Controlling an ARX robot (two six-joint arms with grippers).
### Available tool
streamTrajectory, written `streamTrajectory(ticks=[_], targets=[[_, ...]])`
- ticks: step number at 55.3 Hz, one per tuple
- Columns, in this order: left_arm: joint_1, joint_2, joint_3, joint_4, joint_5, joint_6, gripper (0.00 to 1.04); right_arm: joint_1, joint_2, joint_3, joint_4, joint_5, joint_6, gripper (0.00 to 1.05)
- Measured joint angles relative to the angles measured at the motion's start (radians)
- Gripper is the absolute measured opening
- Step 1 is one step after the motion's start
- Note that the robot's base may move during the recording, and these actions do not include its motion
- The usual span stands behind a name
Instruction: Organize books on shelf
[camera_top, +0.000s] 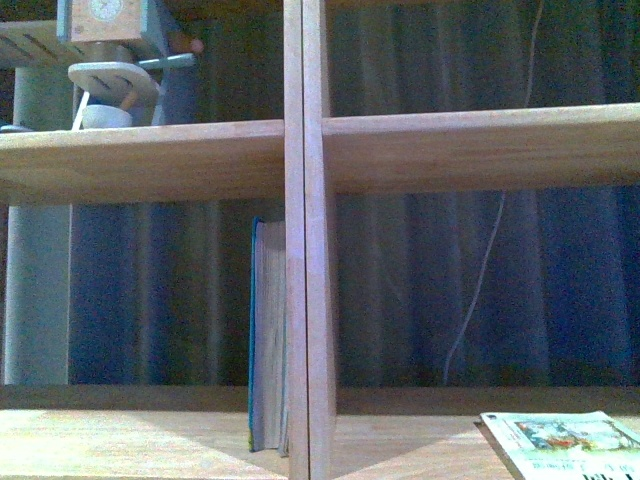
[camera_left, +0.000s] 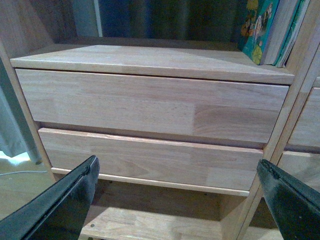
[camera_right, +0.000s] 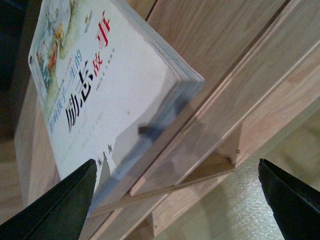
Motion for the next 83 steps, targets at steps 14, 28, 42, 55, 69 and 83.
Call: streamTrajectory(ticks=[14,28,42,55,69,83], targets=[[0.0,0.0,0.0,0.0,0.0,0.0,0.97,0.004,0.151,0.12,0.014,-0.014,0.114,0.98],[0.0,0.0,0.0,0.0,0.0,0.0,0.97,0.037,0.238,0.224,-0.008,-0.002,0.181,0.98],[0.0,0.0,0.0,0.0,0.0,0.0,0.97,0.061,0.272,0.293,-0.035,0.017,0.204,0.98],[0.0,0.0,0.0,0.0,0.0,0.0,0.97,0.053,0.284,0.337,-0.062,0.031,0.206,0.98],[0.0,0.0,0.0,0.0,0.0,0.0,0.97,0.034,0.302,0.362,-0.072,0.039,0.202,0.86],[0.0,0.0,0.0,0.0,0.0,0.0,0.97,0.027,0.304,0.362,-0.059,0.046,0.188,0.43]])
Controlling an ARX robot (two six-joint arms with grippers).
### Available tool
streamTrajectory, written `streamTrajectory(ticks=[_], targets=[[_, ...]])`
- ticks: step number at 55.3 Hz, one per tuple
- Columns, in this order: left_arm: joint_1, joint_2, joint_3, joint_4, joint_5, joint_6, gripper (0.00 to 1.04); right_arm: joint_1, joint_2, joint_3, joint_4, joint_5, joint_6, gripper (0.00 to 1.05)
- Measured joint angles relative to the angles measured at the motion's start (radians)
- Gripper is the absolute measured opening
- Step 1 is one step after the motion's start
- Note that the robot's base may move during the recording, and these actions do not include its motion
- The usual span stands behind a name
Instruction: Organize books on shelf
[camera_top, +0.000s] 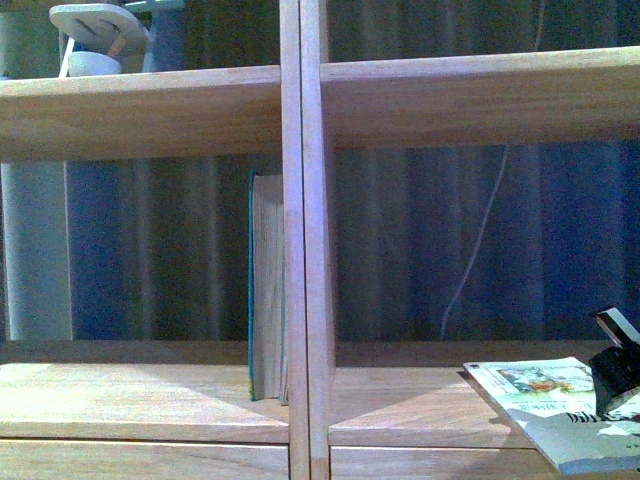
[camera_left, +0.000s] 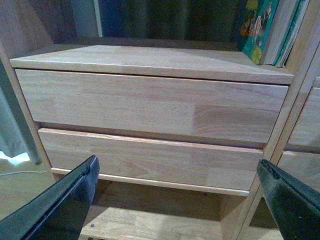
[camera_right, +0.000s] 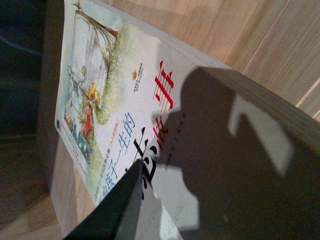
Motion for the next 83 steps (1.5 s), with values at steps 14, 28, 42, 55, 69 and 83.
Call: streamTrajectory(ticks=[14,28,42,55,69,83], targets=[[0.0,0.0,0.0,0.0,0.0,0.0,0.97,-0.003,-0.004,0.0,0.031,-0.005,-0.006,0.09],[0.0,0.0,0.0,0.0,0.0,0.0,0.97,-0.025,-0.03,-0.035,0.062,-0.024,-0.026,0.07],[0.0,0.0,0.0,0.0,0.0,0.0,0.97,-0.118,-0.14,-0.137,0.094,-0.119,-0.07,0.07],[0.0,0.0,0.0,0.0,0.0,0.0,0.97,-0.285,-0.293,-0.221,0.123,-0.32,-0.175,0.07],[0.0,0.0,0.0,0.0,0.0,0.0,0.97,-0.423,-0.479,-0.276,0.185,-0.589,-0.279,0.07],[0.0,0.0,0.0,0.0,0.0,0.0,0.97,-0.497,-0.663,-0.328,0.264,-0.781,-0.286,0.07]])
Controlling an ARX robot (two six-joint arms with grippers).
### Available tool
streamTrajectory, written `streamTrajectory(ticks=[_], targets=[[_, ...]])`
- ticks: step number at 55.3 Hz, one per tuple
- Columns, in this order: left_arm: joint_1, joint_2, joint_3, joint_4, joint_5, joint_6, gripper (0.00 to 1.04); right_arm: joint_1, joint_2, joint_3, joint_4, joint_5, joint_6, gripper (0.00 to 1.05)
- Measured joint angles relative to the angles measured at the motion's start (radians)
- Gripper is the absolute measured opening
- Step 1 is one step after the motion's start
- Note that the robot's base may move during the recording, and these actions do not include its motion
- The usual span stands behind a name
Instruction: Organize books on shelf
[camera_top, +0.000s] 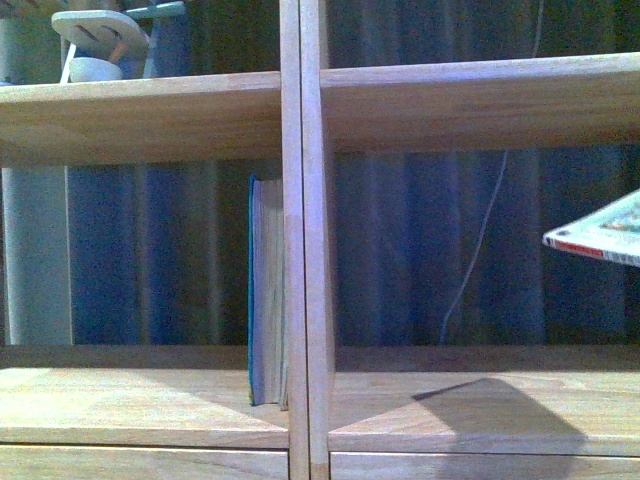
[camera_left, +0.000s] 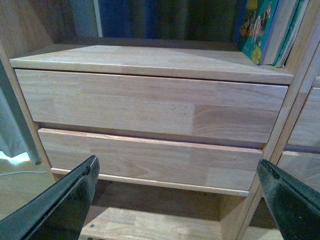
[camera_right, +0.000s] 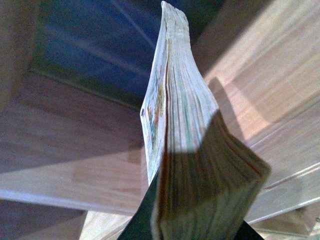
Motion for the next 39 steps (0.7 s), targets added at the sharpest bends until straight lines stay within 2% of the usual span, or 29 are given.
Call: streamTrajectory(ticks=[7,15,30,39], targets=[[0.0,0.0,0.0,0.0,0.0,0.0,0.97,-0.005,-0.079,-0.021,0.057,-0.066,0.038,0.07],[0.0,0.0,0.0,0.0,0.0,0.0,0.97,0.035,-0.131,-0.021,0.109,-0.066,0.087,0.07],[0.0,0.0,0.0,0.0,0.0,0.0,0.97,0.301,-0.143,0.053,0.048,0.097,0.071,0.07],[0.0,0.0,0.0,0.0,0.0,0.0,0.97,0.422,-0.121,0.101,0.024,0.163,0.032,0.07]])
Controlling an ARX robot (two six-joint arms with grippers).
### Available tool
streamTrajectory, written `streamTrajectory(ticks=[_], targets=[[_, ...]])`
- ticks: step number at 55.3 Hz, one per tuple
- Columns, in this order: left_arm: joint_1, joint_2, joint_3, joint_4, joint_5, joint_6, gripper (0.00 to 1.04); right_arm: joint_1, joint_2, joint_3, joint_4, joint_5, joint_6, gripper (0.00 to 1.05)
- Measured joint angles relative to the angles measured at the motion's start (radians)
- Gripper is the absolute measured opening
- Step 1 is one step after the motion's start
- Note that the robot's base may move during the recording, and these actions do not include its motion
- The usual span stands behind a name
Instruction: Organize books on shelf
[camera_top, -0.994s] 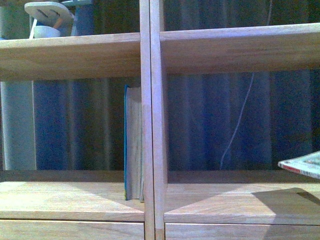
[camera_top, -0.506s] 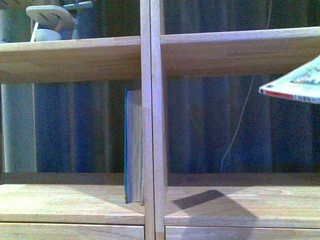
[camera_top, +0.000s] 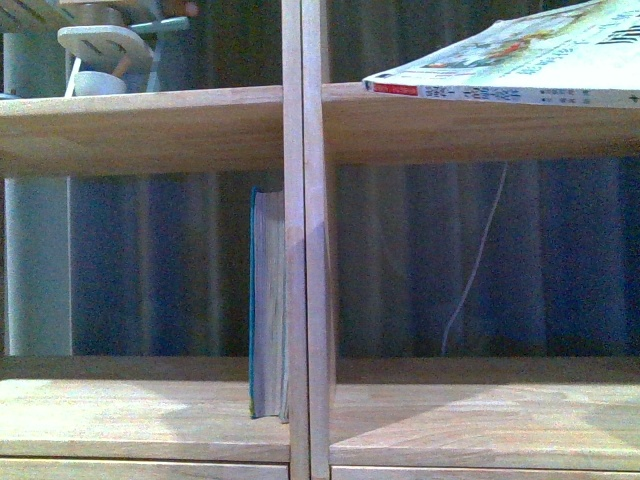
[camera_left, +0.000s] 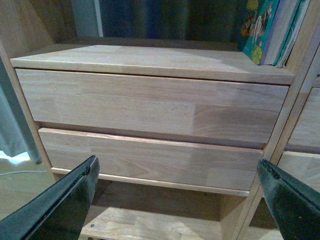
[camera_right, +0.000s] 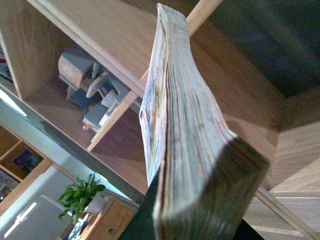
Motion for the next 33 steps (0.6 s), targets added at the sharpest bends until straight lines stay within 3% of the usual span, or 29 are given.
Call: streamTrajectory(ticks=[4,10,22,33], targets=[[0.0,0.0,0.0,0.0,0.0,-0.001,0.97,0.022,0.012,0.008,-0.009,0.015,-0.016,0.07],[0.059,0.088,0.022,0.022,0.058,-0.185,0.97,0.03,0.025,0.008,-0.016,0.032,-0.028,0.07],[0.302,0.434,0.2,0.318,0.355,-0.396,0.97,0.045,0.033,0.008,-0.02,0.04,-0.047,0.07],[0.358,0.669,0.38,0.518,0.627,-0.607,0.97,0.055,0.038,0.011,-0.02,0.048,-0.06,0.07]])
